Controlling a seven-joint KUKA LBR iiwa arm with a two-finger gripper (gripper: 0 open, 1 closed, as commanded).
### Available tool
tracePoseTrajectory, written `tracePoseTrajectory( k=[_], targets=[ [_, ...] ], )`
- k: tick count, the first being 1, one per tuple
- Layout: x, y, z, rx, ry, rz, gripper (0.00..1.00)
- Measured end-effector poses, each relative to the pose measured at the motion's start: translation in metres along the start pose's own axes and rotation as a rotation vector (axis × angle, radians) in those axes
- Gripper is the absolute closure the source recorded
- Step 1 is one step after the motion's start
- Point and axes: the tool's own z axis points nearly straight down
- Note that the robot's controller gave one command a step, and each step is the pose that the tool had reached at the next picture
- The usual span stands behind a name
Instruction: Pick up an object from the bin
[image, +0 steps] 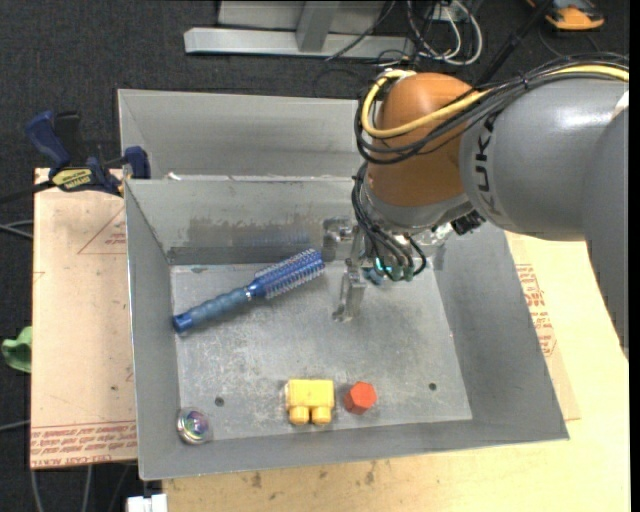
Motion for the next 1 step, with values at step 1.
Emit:
tracePoseTrajectory(
  k=[1],
  targets=[
    [-0.0276, 0.0714, 0.0901, -0.001, -0.019, -0.34, 0.0]
  ],
)
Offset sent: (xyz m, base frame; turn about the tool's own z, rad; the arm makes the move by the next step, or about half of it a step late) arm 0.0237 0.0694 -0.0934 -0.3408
